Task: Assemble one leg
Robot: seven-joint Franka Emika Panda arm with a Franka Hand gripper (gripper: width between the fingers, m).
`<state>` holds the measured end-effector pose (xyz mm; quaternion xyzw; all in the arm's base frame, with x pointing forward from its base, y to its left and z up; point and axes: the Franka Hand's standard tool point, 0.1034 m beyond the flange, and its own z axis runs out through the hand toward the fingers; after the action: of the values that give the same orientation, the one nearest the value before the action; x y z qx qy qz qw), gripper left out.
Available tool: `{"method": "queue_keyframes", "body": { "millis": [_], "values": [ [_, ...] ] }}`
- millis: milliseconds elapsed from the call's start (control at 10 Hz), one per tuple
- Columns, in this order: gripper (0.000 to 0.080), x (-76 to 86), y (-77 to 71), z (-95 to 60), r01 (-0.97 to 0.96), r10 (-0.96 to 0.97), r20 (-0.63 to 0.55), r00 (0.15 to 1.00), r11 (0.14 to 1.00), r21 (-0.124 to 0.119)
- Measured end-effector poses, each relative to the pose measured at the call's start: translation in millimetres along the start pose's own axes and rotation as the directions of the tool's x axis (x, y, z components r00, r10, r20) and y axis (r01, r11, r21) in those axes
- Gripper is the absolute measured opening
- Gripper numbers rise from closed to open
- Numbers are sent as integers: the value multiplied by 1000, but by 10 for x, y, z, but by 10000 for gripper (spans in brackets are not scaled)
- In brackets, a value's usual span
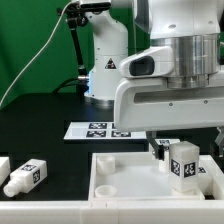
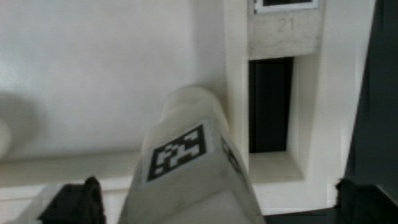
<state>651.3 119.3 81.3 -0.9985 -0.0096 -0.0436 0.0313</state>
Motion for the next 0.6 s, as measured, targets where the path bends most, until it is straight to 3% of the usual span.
{"method": "queue_keyframes", "body": {
  "millis": [300,400,500,600],
  "values": [
    [630,5,44,0,223,-223,2,975,975,-11],
    [500,3,48,6,222,-222,3,975,975,-11],
    [500,2,48,8,220,-220,3,975,975,-11],
    [292,1,52,10,220,-220,3,976,975,-11]
  ]
}}
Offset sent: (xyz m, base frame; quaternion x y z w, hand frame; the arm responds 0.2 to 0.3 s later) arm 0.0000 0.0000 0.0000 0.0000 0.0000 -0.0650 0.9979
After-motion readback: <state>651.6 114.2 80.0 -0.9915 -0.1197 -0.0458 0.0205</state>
